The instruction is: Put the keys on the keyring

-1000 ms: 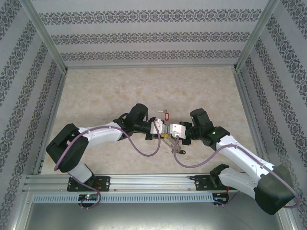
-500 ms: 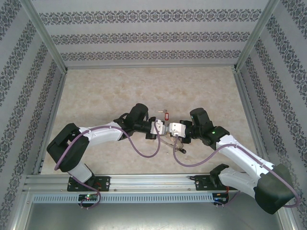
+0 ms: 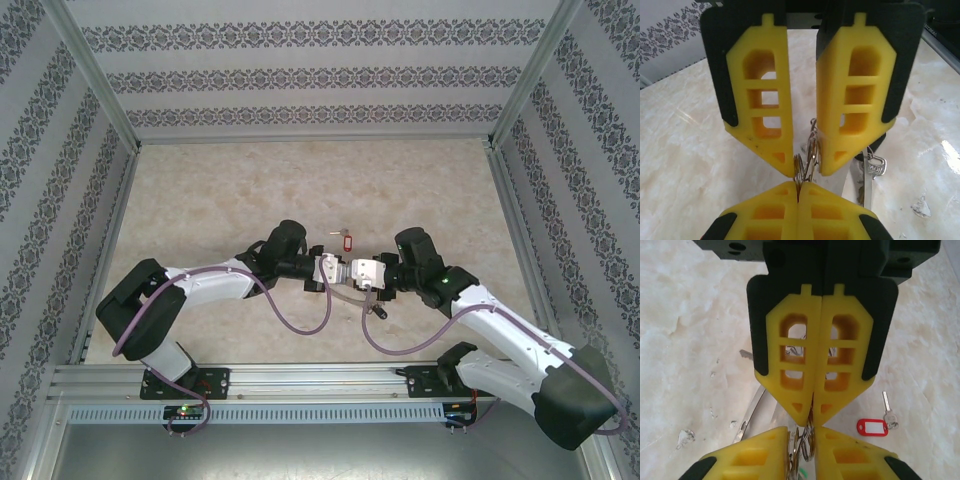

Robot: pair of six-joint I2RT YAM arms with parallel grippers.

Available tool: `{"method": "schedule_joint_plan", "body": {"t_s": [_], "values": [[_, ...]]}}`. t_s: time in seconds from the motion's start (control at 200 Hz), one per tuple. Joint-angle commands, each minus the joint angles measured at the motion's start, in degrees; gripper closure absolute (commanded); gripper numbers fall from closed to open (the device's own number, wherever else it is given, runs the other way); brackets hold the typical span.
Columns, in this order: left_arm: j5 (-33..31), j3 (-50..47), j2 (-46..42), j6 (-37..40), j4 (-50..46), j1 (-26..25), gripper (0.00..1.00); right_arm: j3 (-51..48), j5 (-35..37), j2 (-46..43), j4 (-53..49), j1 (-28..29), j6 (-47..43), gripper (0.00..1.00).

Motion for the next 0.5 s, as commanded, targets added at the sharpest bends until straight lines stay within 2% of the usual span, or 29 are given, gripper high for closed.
{"method": "schedule_joint_plan", "body": {"t_s": [0.0, 0.235, 0.39, 0.495], "values": [[-0.81, -1.7, 1.01, -1.05, -0.97, -1.12, 1.0, -1.27, -2.9, -1.29, 1.11, 0.97, 0.65, 0.77], [-1.19, -2.75, 0.99, -1.32, 0.39, -1.12, 1.0, -2.25, -1.54, -4.08, 0.33, 0.15, 0.65, 0.73], [-1.27, -3.07, 0.78, -1.84, 1.27, -1.12, 1.0, -2.85, -2.63, -7.72, -1.55, -1.65, -0.02, 0.66], [-1.36, -3.36, 0.44, -1.93, 1.78, -1.05, 1.0, -2.37, -4.12, -9.81, -3.95, -3.93, -0.46, 0.69]]}}
